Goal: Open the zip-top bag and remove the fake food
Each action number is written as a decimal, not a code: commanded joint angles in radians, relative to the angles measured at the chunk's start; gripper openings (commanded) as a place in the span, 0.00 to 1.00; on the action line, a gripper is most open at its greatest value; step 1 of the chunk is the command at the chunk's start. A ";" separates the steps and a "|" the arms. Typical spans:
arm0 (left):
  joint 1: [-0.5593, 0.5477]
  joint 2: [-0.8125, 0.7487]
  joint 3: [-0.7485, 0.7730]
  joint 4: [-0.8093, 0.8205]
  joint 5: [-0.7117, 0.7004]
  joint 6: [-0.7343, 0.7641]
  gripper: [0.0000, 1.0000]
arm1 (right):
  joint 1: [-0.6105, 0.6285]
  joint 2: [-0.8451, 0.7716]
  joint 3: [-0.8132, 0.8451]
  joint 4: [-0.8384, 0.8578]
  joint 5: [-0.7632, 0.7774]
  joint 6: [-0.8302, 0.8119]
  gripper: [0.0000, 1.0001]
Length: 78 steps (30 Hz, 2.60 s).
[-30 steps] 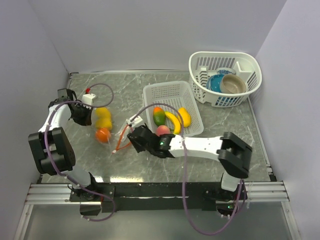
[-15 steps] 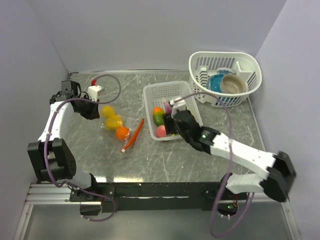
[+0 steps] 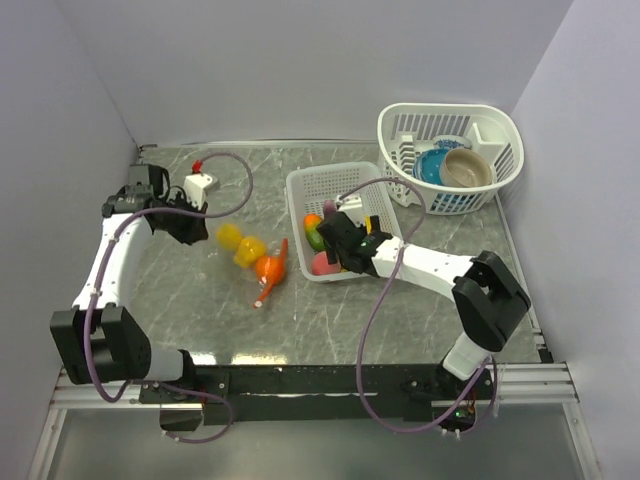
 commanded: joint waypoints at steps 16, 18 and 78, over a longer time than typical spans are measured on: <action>0.027 0.179 -0.229 0.311 -0.299 0.056 0.01 | 0.222 -0.181 0.041 -0.120 0.223 0.035 0.99; 0.048 0.196 -0.238 0.326 -0.319 0.076 0.01 | 0.263 -0.179 0.078 -0.077 0.235 -0.031 0.98; 0.064 0.139 -0.152 0.140 -0.118 0.048 0.99 | 0.340 0.415 0.210 0.634 -0.472 -0.248 0.87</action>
